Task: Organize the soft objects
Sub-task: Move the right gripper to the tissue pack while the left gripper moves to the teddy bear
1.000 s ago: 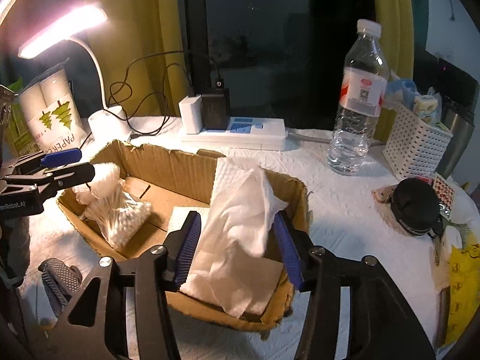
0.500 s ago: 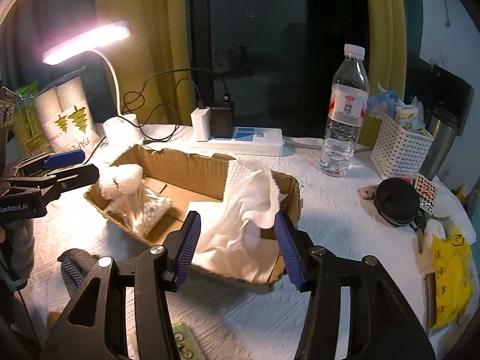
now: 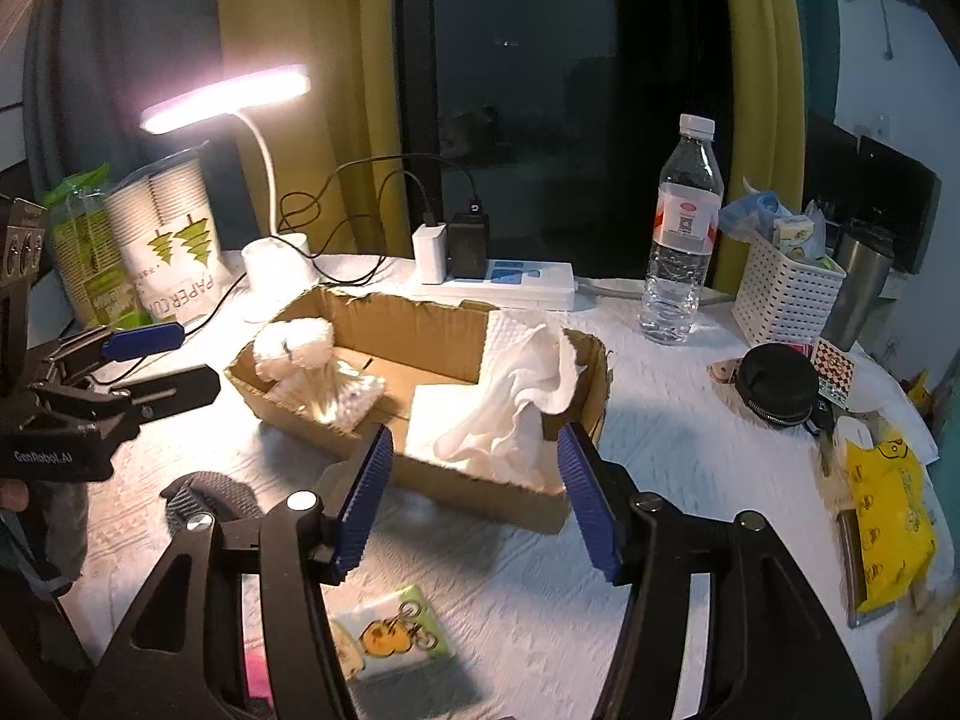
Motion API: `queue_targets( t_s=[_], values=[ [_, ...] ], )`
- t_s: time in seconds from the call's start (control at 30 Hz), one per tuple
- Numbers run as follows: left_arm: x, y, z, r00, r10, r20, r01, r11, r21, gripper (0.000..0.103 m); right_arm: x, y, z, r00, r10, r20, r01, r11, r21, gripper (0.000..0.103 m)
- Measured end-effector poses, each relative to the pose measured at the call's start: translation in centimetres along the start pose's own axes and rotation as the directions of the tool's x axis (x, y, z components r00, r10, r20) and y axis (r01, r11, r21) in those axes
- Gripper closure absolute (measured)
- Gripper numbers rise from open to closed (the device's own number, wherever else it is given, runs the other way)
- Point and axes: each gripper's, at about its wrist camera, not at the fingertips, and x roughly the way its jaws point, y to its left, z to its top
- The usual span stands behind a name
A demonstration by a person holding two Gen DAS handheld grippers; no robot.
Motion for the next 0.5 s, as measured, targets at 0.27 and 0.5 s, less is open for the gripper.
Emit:
queue_targets(
  t_s=[0.27, 0.5],
  values=[
    [-1.0, -0.5, -1.9, 1.0, -0.002, -0.018, 0.002, 1.0, -0.006, 0.013, -1.4, 1.5, -1.8, 1.0, 0.018, -0.004, -0.018, 1.0, -0.019, 0.027],
    [-1.6, -0.6, -3.5, 0.999, -0.001, -0.046, 0.0, 1.0, -0.011, 0.013, -1.3, 2.5, -3.5, 0.999, 0.03, -0.028, -0.031, 0.999, -0.044, 0.026]
  ],
)
